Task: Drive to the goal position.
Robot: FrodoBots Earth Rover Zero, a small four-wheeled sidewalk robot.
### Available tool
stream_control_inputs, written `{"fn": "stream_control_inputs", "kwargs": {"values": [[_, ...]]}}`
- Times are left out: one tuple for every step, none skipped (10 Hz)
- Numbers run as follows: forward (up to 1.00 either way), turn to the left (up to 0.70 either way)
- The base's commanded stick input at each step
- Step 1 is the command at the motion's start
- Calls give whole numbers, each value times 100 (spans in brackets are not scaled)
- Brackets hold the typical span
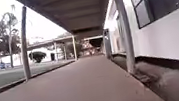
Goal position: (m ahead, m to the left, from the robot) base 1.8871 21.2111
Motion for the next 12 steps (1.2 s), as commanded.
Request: {"fn": "stream_control_inputs", "kwargs": {"values": [[70, 0], [70, 0], [70, 0], [70, 0], [70, 0], [70, 0], [70, 0], [70, 0], [70, 0], [70, 0], [70, 0], [70, 0]]}}
